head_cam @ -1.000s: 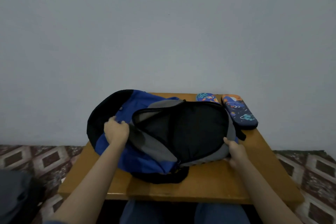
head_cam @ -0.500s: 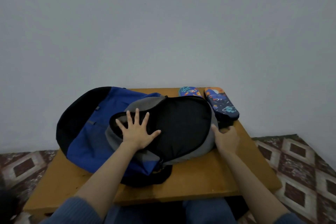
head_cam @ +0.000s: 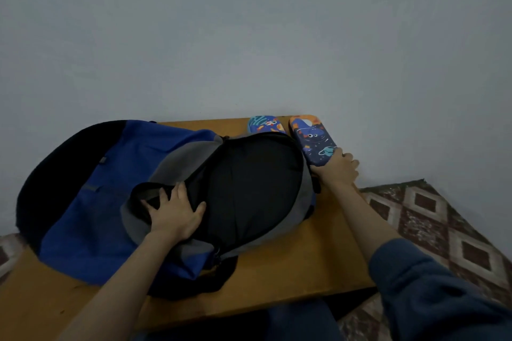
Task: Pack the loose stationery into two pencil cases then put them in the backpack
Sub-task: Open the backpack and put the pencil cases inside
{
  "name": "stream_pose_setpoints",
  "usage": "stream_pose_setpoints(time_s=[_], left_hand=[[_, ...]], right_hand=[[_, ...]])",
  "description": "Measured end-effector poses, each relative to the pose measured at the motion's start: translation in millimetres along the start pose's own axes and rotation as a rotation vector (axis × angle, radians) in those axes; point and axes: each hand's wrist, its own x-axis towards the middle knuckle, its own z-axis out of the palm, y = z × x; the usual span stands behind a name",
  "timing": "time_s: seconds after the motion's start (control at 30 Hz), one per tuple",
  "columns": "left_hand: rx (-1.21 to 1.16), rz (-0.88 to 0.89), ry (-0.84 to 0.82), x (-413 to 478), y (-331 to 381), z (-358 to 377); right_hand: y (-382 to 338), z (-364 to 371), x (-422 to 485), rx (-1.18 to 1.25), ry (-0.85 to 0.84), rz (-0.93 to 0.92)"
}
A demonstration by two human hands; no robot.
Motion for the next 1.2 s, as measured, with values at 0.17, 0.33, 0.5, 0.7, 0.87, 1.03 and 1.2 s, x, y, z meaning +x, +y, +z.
stream_pose_setpoints(time_s=[0.17, 0.33, 0.5, 0.7, 0.87, 1.03, 1.2], left_hand=[[0.015, -0.004, -0.014, 0.8, -0.2, 0.2], [0.017, -0.012, -0.017, 1.1, 1.1, 0.2], [0.014, -0.015, -0.034, 4.4, 1.3, -0.4], [0.02, -0.01, -0.055, 6.0, -0.4, -2.7], [-0.044, 0.009, -0.086, 5.5, -5.7, -11.4], [-0.31, 0.015, -0.009, -4.3, -7.3, -29.7], [-0.463, 0.043, 0.086, -19.9, -1.8, -55.1]], right_hand=[[-4.4, 11.9, 21.4, -0.052, -0.128, 0.019], [-3.7, 14.5, 37.3, -0.044, -0.183, 0.009], [2.7, 13.3, 44.1, -0.029, -0.195, -0.051], [17.8, 1.8, 38.4, 0.021, -0.202, -0.085], [15.2, -27.8, 22.6, 0.68, -0.169, -0.066], [1.1, -75.9, -4.0, 0.831, -0.343, -0.291], [-31.3, -96.6, -43.3, 0.25, -0.49, -0.652]])
